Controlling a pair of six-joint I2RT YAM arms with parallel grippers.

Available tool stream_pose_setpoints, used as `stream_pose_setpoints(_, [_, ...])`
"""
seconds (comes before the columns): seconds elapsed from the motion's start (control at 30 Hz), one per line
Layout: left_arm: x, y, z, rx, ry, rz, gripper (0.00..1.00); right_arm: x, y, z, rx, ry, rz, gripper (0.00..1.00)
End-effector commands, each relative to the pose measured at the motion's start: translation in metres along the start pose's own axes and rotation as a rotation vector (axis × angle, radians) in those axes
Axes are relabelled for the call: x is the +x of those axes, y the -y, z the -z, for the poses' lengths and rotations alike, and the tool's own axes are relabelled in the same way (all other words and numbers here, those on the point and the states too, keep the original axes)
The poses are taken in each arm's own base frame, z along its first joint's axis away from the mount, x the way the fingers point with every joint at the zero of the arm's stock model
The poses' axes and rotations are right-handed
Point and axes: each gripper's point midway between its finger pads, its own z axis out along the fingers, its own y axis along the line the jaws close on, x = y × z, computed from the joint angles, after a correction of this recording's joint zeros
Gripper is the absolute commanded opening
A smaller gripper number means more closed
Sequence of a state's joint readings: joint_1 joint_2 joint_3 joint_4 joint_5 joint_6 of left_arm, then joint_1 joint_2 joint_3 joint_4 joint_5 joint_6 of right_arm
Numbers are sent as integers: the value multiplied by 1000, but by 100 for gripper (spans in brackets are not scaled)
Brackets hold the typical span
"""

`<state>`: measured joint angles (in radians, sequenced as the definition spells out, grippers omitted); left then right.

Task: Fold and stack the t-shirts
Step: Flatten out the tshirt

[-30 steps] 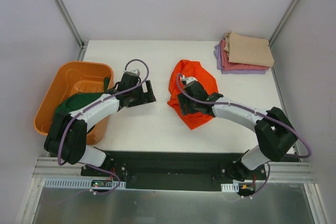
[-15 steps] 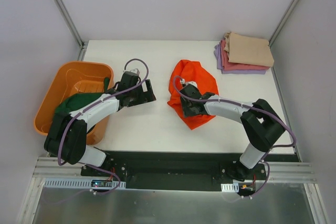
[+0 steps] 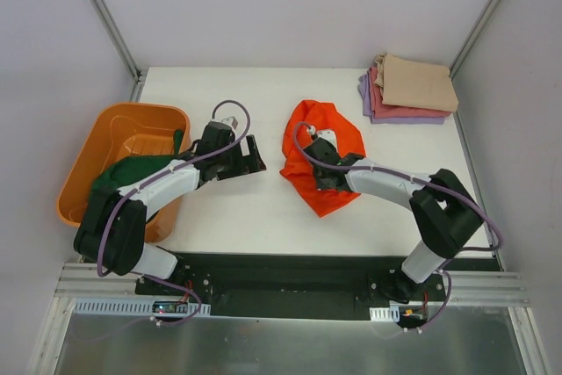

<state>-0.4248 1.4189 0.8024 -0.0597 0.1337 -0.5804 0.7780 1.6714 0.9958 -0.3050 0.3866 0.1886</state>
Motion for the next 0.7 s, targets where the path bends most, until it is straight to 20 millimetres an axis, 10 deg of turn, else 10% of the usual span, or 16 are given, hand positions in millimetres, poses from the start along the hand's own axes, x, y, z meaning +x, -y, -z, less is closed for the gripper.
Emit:
stream_pose_setpoints(0.0, [4,40,2,192,-22,-61,99,-55,27,38,35,169,-50,1])
stream_pose_setpoints(0.43, [85,137,-31,268,-197,-304,99,-88,174,81,255,265,-350,1])
stream_pose_setpoints(0.67, [130,153,-51,178,-271,-310,96,-73,189,79,237,237,-419,1])
